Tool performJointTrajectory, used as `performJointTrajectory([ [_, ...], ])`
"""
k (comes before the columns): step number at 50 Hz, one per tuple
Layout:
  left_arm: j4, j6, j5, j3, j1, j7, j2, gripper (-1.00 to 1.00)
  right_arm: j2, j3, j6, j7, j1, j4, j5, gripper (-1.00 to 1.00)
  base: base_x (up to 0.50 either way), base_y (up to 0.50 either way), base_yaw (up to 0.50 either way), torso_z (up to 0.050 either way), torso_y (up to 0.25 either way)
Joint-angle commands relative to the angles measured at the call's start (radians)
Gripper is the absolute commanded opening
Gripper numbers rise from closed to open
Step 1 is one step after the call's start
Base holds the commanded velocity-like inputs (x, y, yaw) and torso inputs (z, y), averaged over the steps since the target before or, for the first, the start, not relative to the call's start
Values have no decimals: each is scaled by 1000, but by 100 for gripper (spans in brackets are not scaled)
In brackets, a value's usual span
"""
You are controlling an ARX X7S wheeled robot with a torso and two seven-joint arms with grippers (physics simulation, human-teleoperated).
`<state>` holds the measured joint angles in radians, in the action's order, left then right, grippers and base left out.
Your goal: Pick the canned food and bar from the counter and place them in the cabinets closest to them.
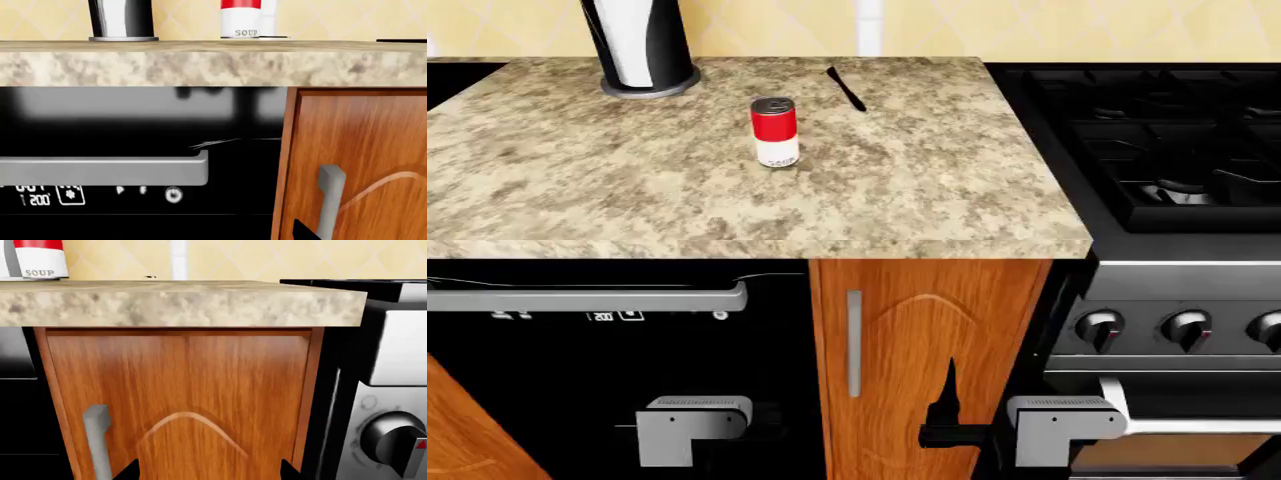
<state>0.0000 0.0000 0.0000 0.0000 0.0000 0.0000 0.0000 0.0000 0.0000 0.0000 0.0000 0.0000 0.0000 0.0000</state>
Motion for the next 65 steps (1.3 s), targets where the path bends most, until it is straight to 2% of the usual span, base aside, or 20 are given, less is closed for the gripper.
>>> performJointTrajectory([
  [1, 13, -5, -24, 20, 7, -6, -18, 100, 15, -17, -2, 8, -1, -2, 35, 100, 0, 0, 0, 0, 0],
  [9, 80, 0, -89, 46, 50, 26, -56, 100, 45, -60, -40, 24, -31, -65, 54, 100, 0, 0, 0, 35, 0],
  [13, 307, -115, -149, 40, 71, 26, -79, 100, 72, -59, 156, 13, -61, -343, 145, 100, 0, 0, 0, 50, 0],
  [17, 498, -277, -211, 9, -4, -10, -96, 100, 114, -75, 357, 38, -29, -635, 158, 100, 0, 0, 0, 50, 0],
  [22, 686, -441, -239, -21, -139, -79, -119, 100, 145, -78, 714, 75, 140, -958, 240, 100, 0, 0, 0, 50, 0],
  [25, 750, -502, -250, -26, -189, -101, -130, 100, 160, -80, 869, 130, 255, -1046, 296, 100, 0, 0, 0, 50, 0],
  [28, 783, -528, -252, -25, -195, -111, -142, 100, 235, -103, 857, 249, 296, -1045, 411, 100, 0, 0, 0, 50, 0],
  [34, 841, -584, -257, -8, -189, -123, -163, 100, 263, -137, 834, 263, 274, -1015, 379, 100, 8, 270, 0, 32, 0],
  [43, 885, -526, -125, 35, -180, -205, -176, 100, 287, -193, 848, 299, 283, -1030, 355, 100, 82, 500, 0, 0, 0],
  [46, 885, -553, -89, 57, -196, -228, -181, 100, 299, -214, 853, 319, 288, -1038, 342, 100, 156, 500, 0, 0, 0],
  [57, 909, -603, -184, 47, -214, -179, -191, 100, 356, -264, 791, 376, 288, -1045, 347, 100, 331, 426, 0, 0, 0],
  [65, 900, -607, -175, 63, -217, -188, -200, 100, 398, -292, 771, 432, 304, -1042, 386, 100, 474, 275, 0, 0, 0],
])
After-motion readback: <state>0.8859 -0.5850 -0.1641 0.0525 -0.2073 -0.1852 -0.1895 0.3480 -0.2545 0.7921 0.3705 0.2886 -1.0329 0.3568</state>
